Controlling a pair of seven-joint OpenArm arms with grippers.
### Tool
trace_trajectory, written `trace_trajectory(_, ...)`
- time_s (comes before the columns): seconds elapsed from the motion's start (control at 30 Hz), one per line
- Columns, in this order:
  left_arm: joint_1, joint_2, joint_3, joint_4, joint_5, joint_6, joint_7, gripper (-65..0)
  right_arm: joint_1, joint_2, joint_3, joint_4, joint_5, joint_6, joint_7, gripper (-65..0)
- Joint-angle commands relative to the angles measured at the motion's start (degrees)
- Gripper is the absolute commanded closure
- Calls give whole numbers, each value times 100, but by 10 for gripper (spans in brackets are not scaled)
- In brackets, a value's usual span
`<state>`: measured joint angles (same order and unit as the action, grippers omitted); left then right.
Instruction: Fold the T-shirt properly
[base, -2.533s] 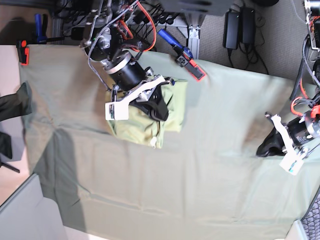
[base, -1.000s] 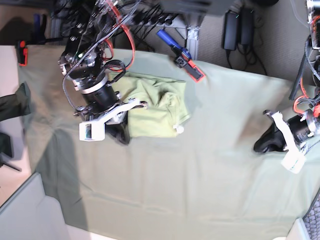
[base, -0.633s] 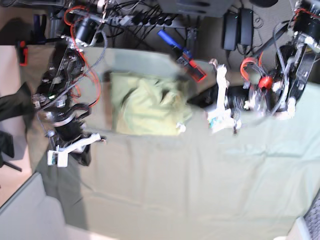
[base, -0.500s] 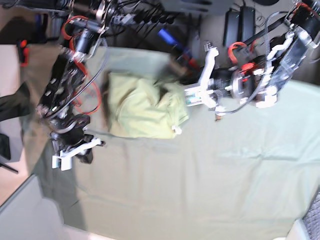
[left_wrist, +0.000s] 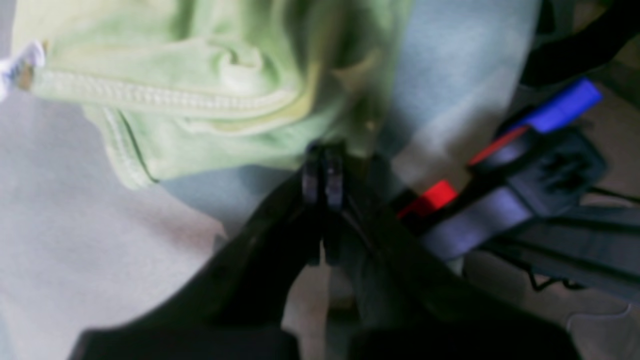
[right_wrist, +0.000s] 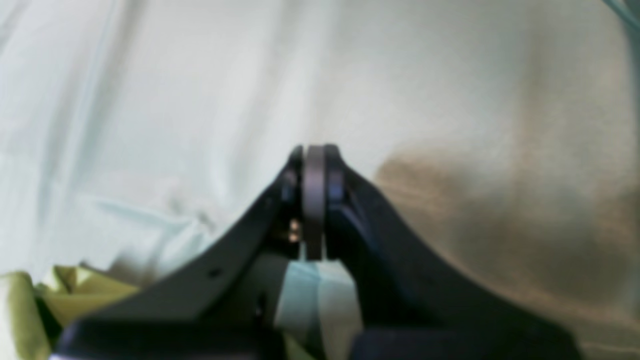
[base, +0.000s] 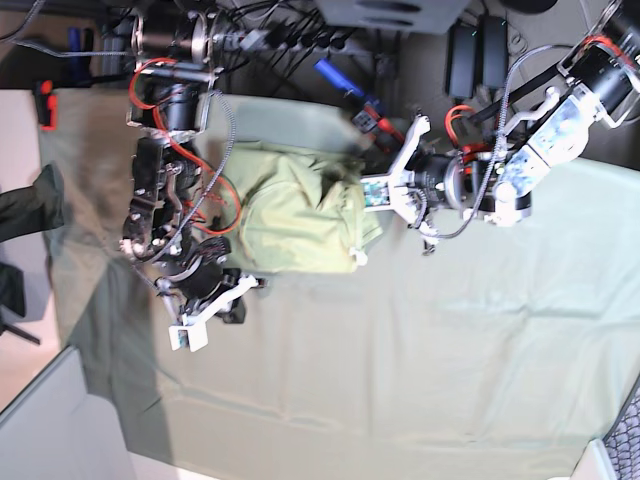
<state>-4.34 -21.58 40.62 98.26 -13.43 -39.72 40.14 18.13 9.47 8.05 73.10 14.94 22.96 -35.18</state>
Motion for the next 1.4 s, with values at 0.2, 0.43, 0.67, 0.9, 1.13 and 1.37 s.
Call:
trace_trajectory(0.2,-31,15,-2,-87,-94,-28,-111,0,273,50,-37,92,-22,328,109,0)
trace_trajectory(0.43,-28,15,-2,61,-431,-28,354,0,328,85,-37,81,-297,326,111,0)
trace_trajectory(0.67,-28,-15,638,428,-378,-28,581,0,328,101,-37,76,-299,328,258,0)
trace_trajectory(0.9,-96,50,929,168,455,435,-136,0,328,98,-37,59,-295,328,258,0)
trace_trajectory(1.13,-304,142,929,-590,643,435,-140,0,284,118,-37,28,-293,332,-116,0)
trace_trajectory(1.37,-885,-37,929,-1255,706,592,-332,0,-26,472,-146,17,-9,387,-271,0)
